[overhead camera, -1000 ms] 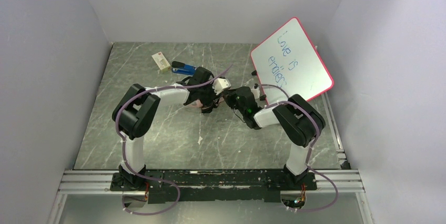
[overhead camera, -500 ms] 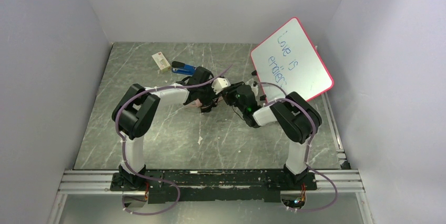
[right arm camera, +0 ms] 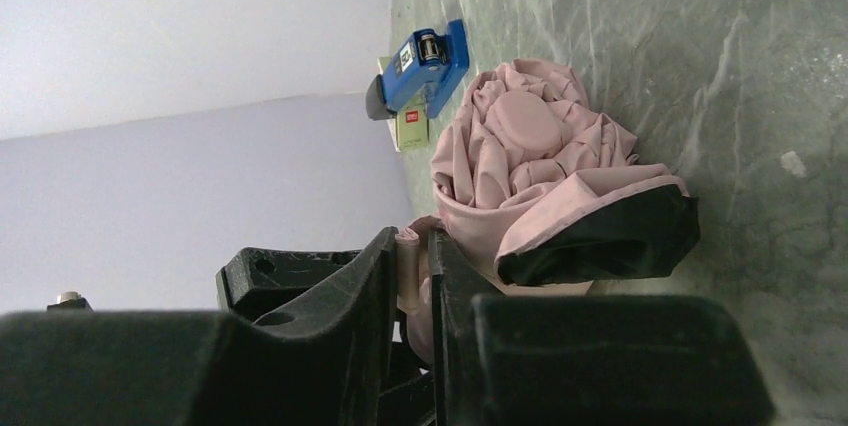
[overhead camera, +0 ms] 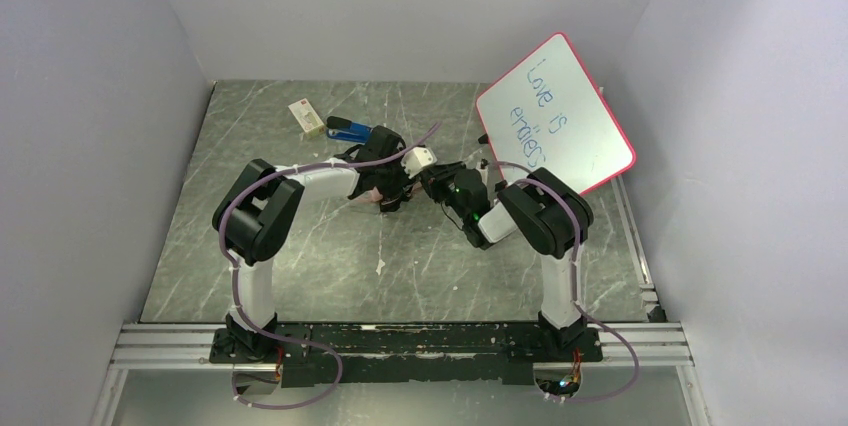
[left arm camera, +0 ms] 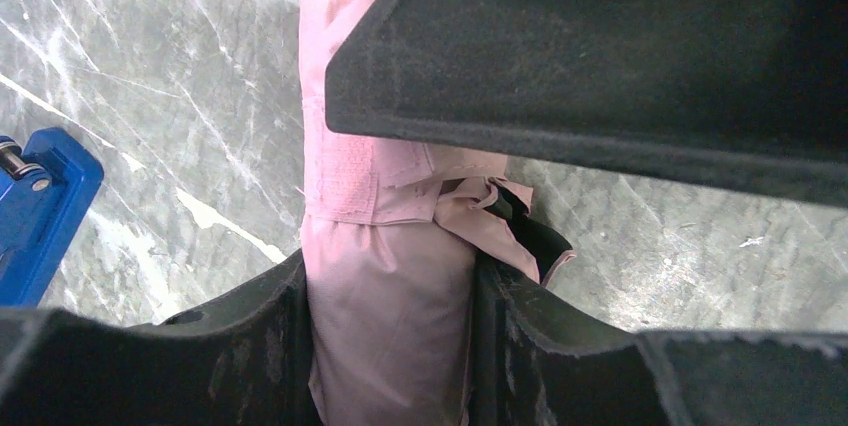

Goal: Put away the umbrella

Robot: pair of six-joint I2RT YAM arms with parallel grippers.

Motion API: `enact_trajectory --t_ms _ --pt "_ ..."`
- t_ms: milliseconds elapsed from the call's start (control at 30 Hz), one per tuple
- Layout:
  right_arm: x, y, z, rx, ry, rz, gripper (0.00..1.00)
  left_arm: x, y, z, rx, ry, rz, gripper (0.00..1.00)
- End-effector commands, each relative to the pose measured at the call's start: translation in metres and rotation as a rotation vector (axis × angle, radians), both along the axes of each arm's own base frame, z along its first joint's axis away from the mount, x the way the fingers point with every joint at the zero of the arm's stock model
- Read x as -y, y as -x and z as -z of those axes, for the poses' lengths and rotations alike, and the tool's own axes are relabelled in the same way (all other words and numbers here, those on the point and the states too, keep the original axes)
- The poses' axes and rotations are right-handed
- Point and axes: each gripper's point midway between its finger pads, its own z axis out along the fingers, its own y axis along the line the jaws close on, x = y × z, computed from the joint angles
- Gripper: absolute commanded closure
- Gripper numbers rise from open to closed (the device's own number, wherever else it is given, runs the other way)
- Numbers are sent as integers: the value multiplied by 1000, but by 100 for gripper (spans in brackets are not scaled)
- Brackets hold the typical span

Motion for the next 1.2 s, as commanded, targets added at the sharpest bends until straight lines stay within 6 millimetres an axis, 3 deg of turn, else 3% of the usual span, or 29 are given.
enact_trajectory --t_ms 0,200,433,933,1167 --pt "12 -8 7 13 -2 39 80 -47 61 69 -234 -237 51 95" --pt "10 -12 -5 69 -46 25 66 -47 62 68 -234 -238 53 95" --pt "11 -12 -12 89 -40 29 68 -47 61 68 -230 -239 54 95" --pt "4 -12 21 -23 48 -4 70 -47 62 68 -231 -239 54 95" --pt "1 -17 27 -43 88 -10 70 -46 60 67 -229 -237 56 95"
